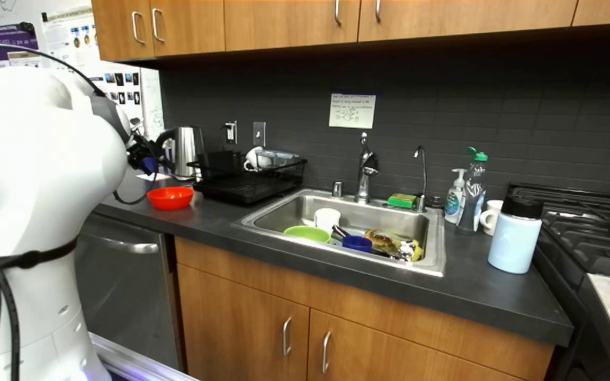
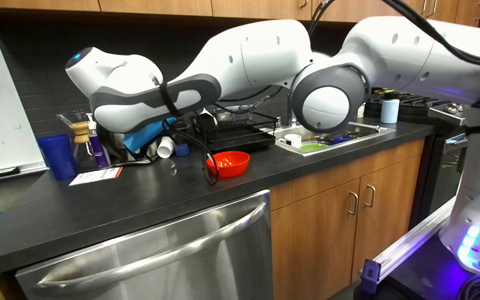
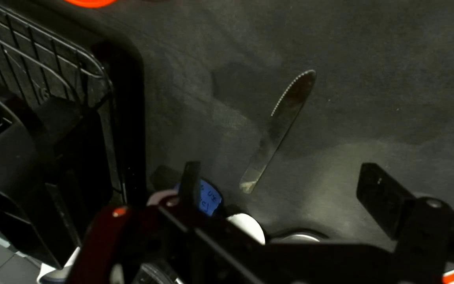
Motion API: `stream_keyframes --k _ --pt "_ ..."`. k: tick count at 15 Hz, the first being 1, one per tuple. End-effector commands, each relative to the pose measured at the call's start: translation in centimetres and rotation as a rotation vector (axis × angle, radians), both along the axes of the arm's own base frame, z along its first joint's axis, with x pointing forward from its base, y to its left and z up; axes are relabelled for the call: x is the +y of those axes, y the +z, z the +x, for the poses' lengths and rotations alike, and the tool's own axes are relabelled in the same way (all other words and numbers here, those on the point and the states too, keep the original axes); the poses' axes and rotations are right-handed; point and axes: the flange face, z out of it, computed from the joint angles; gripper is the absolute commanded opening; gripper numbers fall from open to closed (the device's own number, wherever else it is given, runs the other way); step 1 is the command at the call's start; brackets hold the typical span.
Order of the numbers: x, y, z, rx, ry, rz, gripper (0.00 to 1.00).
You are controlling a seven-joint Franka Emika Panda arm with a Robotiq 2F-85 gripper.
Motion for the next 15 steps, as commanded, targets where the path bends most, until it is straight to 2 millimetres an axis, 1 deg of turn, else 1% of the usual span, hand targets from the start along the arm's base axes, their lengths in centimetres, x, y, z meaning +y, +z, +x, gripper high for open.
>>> stream_keyframes --k 1,4,5,10,15 --pt "-0.1 0.2 0.3 0.050 0.028 0.047 1.00" --pt "-0.5 -0.1 1.0 0.050 0.013 0.086 1.00" --pt "-1.0 -0.3 1.5 0.027 -0.002 0.074 1.00" --pt "-3.7 -1.1 4.3 -0.002 -0.065 0.127 1.00" --pt "-5.1 -2.6 6.1 -0.033 -0.100 0.181 1.00"
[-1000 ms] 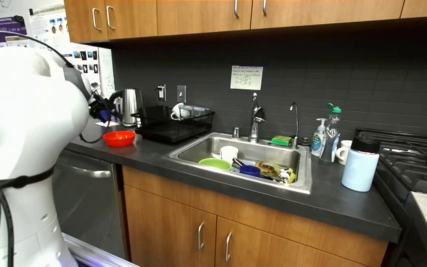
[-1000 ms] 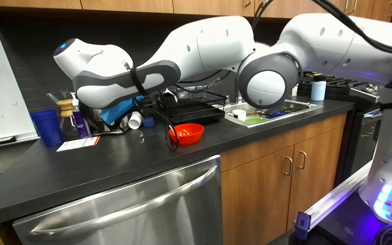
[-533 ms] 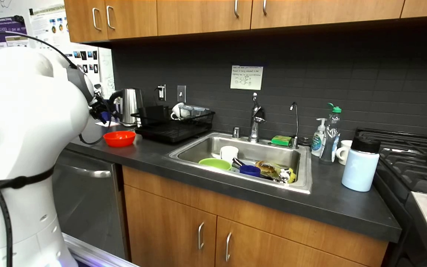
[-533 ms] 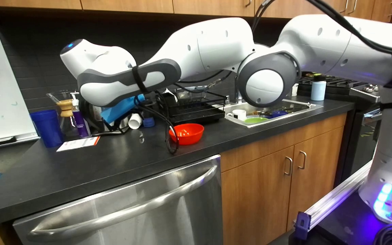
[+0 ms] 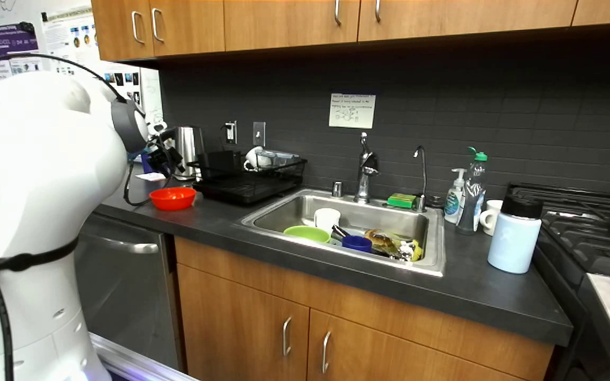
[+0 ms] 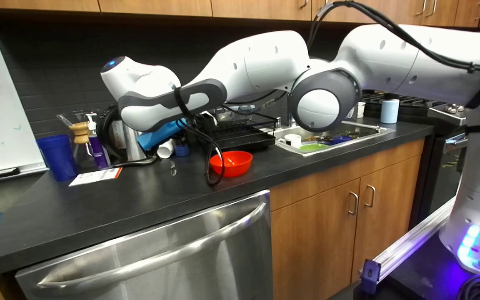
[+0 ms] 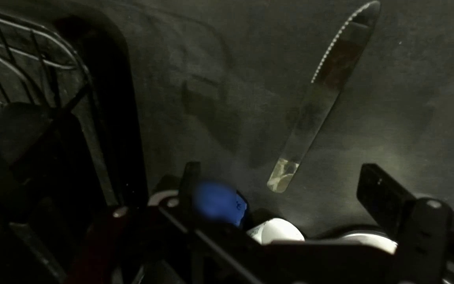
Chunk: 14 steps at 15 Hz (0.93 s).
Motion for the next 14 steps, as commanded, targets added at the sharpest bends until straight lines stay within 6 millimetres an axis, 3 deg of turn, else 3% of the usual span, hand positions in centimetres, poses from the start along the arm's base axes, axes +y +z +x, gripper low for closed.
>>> stream_keyframes --k 1,8,14 --pt "-0.5 -1.2 0.8 -0.008 -0.020 0.066 1.00" --pt "-0.3 -2.9 1.0 -0.001 -0.021 0.102 1.00" --pt "-1.2 -3.3 1.5 0.017 -0.070 0.133 1.00"
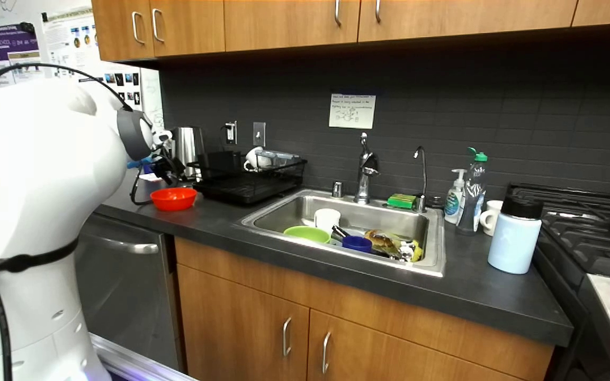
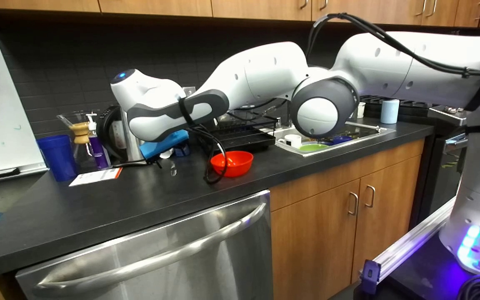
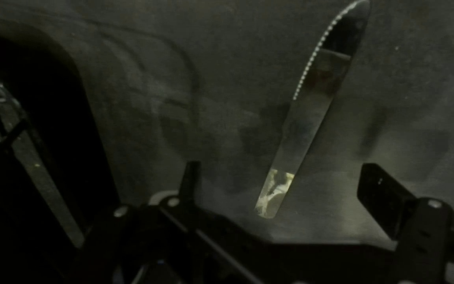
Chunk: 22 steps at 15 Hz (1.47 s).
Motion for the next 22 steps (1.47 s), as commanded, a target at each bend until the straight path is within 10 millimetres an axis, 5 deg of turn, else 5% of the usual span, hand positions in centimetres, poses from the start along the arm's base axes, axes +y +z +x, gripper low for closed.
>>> stream_keyframes --k 1,9,22 --pt "-1.0 -0.4 0.6 0.033 -0.058 0.068 1.00" --pt "-2.5 0.7 1.8 0.045 -0.181 0.176 1.00" --pt "-1.2 0.1 1.6 0.022 -0.259 0.305 1.00"
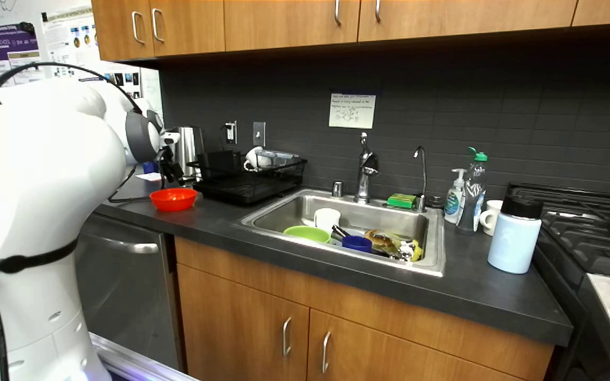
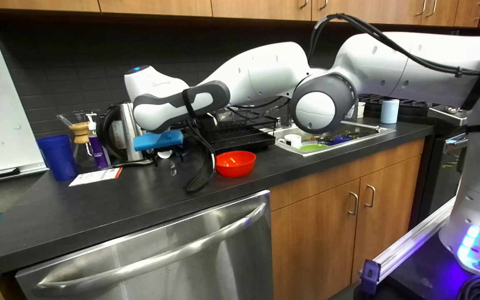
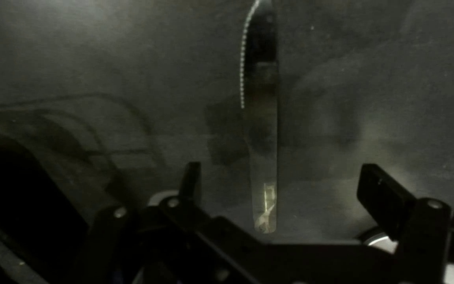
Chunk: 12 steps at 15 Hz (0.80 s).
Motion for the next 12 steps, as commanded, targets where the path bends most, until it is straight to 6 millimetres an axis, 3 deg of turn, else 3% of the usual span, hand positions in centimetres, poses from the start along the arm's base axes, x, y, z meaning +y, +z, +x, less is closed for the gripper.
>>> stream_keyframes --k 1,6,12 --pt "0.1 -0.3 0.1 0.002 -0.014 0.041 1.00" --pt "0.0 -2.1 -0.1 0.016 -0.015 0.010 1.00" --pt "0.2 -1.8 -0.2 0.011 -0.009 0.009 1.00"
